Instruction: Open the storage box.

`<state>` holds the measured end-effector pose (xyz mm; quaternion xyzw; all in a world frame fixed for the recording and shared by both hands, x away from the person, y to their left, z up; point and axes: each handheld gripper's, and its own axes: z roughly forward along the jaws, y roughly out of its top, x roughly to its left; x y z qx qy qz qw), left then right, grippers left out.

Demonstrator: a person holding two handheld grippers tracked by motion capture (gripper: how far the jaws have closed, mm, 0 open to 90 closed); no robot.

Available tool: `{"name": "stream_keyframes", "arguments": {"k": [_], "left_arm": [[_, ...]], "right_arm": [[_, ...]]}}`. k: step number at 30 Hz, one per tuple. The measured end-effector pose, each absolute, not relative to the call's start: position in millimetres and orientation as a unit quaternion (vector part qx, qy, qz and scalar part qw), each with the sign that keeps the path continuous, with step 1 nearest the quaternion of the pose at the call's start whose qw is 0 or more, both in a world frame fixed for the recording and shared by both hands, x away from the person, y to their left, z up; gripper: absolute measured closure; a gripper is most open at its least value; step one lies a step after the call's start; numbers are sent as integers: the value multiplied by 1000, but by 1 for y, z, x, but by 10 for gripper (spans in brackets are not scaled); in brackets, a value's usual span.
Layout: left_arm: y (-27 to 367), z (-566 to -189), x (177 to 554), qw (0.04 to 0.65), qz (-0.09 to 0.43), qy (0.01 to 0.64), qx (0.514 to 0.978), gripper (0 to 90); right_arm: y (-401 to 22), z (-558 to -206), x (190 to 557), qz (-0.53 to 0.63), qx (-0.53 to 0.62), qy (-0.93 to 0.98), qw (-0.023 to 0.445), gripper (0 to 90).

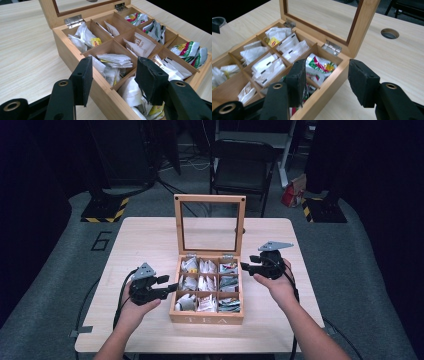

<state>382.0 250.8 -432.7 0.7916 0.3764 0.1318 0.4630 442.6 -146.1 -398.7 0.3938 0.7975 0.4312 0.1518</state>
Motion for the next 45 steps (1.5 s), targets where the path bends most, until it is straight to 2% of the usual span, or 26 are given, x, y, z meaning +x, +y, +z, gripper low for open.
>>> {"name": "stream_keyframes", "arguments": {"k": [10, 26, 34, 45], "left_arm": [[246, -440, 374, 458, 131, 372, 797, 503], [226, -449, 364, 446, 113, 339, 821, 622], [224, -453, 361, 449, 99, 334, 823, 651], [216, -459, 359, 439, 82, 316, 837, 770]], "right_arm": [[-157, -414, 413, 434, 380, 798, 176, 496], [-175, -446, 375, 430, 393, 796, 165, 548], [-179, -451, 371, 435, 398, 791, 164, 551], [-176, -460, 369, 433, 397, 795, 149, 559]]}}
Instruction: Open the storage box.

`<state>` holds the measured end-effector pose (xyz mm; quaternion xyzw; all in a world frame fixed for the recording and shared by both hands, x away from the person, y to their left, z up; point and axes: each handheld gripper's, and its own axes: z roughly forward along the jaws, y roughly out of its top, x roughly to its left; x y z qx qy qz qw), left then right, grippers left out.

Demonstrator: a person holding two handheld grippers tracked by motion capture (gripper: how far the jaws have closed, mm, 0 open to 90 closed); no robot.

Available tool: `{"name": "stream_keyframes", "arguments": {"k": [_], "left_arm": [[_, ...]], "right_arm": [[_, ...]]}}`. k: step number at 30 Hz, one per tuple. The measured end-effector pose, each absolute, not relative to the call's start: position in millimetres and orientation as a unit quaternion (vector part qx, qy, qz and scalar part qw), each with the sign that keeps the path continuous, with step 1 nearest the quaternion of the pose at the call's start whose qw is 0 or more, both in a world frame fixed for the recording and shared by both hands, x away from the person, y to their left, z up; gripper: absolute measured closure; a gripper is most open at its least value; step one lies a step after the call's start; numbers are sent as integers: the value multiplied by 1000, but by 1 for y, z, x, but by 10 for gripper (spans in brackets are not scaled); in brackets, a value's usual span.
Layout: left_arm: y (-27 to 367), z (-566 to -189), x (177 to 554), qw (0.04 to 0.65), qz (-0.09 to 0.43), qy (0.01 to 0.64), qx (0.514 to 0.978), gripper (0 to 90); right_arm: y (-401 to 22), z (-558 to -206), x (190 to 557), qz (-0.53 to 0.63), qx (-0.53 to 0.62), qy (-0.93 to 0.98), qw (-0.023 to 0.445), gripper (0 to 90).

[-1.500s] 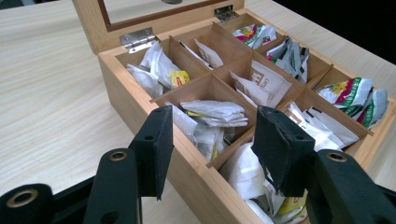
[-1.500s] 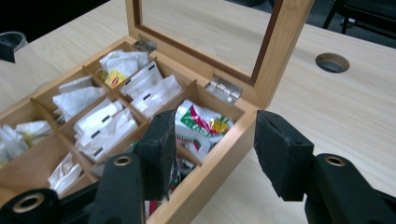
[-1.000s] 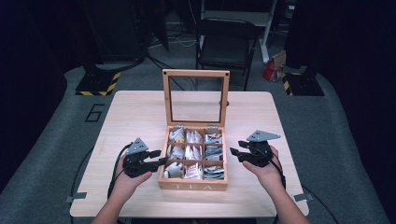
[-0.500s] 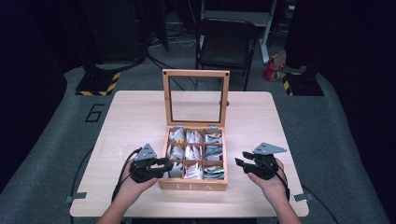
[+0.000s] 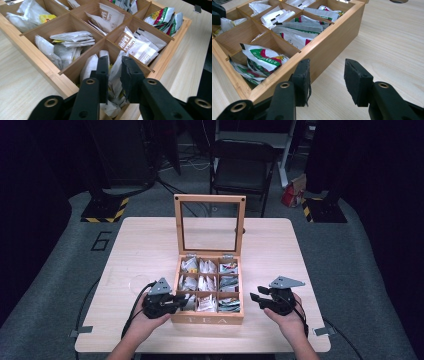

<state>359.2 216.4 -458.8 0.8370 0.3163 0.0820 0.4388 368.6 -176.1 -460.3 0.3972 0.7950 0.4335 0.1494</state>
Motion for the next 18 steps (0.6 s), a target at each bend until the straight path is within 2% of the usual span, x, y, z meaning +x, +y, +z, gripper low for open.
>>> {"name": "stream_keyframes", "arguments": {"k": [8, 18], "left_arm": [[215, -459, 358, 442, 79, 308, 839, 867], [216, -448, 358, 449, 85, 306, 836, 892]], "right_arm": [[-177, -463, 368, 431, 401, 795, 147, 563], [-179, -465, 368, 432, 403, 794, 145, 563]]}}
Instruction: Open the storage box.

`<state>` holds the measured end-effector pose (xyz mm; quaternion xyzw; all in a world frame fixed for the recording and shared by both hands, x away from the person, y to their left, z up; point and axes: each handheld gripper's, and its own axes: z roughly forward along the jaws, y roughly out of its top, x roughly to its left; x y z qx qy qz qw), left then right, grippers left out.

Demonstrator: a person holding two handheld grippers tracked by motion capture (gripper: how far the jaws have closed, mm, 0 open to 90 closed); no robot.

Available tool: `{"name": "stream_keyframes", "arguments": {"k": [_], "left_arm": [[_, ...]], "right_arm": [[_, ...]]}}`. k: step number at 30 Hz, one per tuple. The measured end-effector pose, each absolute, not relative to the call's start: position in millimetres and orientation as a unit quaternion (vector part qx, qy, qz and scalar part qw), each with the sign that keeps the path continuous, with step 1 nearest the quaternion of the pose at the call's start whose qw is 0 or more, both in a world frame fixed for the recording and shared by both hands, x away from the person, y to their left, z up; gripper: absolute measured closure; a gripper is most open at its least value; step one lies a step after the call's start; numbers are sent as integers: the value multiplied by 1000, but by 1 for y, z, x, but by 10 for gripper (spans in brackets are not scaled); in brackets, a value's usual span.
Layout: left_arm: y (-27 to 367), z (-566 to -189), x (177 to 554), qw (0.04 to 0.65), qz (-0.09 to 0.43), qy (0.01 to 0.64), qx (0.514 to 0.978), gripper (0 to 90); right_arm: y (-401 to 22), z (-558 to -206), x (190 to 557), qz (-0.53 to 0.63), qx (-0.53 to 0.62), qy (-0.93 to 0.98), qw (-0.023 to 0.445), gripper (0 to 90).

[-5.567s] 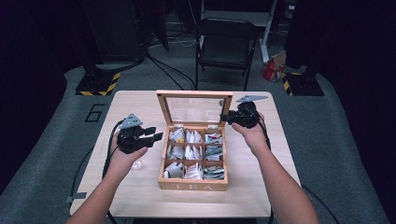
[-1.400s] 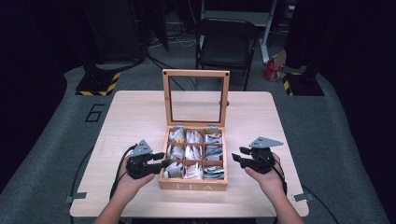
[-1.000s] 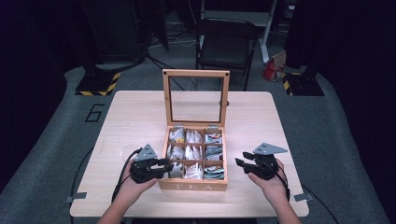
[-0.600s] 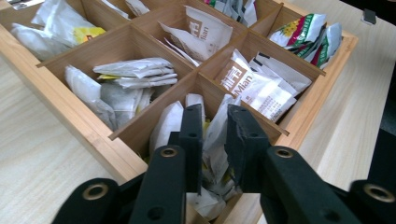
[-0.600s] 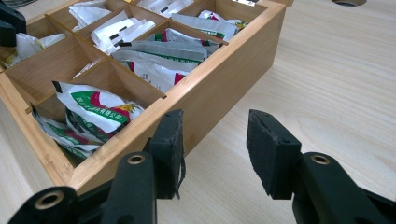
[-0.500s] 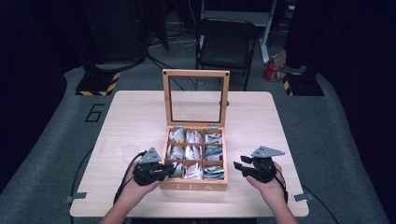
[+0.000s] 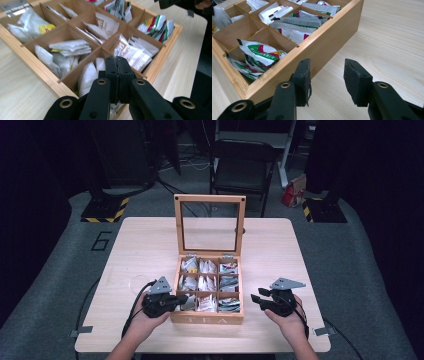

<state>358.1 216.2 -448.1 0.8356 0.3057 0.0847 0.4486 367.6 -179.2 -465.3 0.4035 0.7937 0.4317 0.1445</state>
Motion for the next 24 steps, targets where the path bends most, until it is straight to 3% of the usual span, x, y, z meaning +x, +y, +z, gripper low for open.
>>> {"name": "stream_keyframes", "arguments": {"k": [24], "left_arm": [[234, -397, 360, 466, 116, 319, 817, 893]], "right_arm": [[-182, -468, 369, 436, 413, 788, 137, 562]]}}
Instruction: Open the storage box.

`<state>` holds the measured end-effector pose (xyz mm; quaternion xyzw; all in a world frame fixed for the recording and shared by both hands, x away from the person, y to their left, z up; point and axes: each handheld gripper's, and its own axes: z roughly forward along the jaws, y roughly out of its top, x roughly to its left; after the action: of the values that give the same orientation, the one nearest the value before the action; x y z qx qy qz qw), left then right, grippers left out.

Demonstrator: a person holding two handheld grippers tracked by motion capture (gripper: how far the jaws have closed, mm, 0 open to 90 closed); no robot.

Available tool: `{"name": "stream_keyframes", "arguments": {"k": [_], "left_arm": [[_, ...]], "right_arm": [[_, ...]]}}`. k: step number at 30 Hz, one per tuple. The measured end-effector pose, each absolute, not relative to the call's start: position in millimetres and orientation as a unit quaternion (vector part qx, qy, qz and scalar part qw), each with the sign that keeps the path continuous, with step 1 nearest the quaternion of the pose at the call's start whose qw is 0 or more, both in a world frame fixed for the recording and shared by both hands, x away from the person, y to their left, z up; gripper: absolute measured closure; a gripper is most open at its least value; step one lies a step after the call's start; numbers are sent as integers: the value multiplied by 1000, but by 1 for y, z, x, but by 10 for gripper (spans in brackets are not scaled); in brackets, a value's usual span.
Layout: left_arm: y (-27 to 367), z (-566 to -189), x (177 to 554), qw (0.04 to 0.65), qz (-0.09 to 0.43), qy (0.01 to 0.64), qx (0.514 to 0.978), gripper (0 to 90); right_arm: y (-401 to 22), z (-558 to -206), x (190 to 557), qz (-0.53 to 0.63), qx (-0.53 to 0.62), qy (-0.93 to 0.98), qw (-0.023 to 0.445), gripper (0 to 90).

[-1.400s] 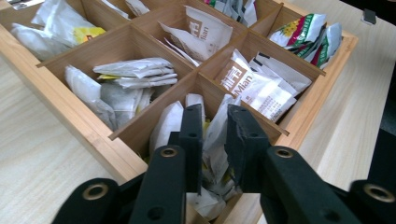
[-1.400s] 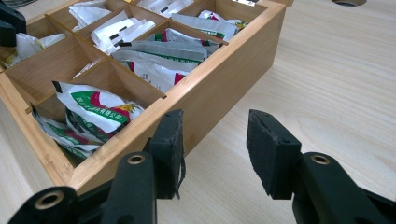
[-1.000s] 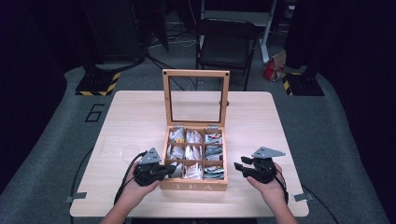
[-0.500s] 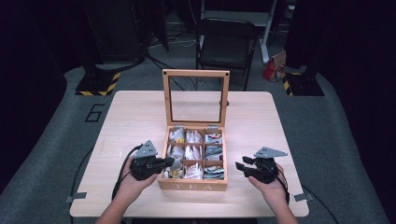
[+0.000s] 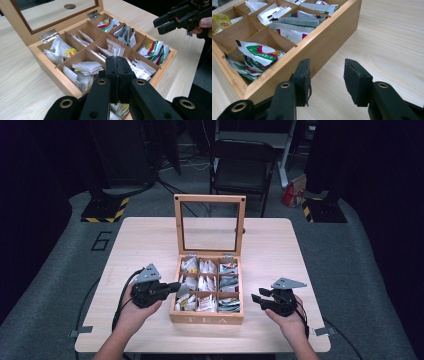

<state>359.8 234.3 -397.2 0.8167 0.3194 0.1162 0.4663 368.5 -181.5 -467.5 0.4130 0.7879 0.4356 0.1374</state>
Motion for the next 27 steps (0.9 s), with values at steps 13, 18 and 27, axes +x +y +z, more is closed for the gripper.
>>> {"name": "stream_keyframes", "arguments": {"k": [13, 18, 27], "left_arm": [[249, -386, 361, 461, 133, 329, 813, 893], [254, -380, 361, 458, 138, 331, 813, 894], [261, -369, 364, 456, 152, 335, 810, 895]], "right_arm": [[-180, -468, 370, 434, 414, 789, 135, 561], [-180, -469, 370, 437, 414, 788, 133, 561], [-179, -469, 370, 437, 417, 787, 128, 561]]}}
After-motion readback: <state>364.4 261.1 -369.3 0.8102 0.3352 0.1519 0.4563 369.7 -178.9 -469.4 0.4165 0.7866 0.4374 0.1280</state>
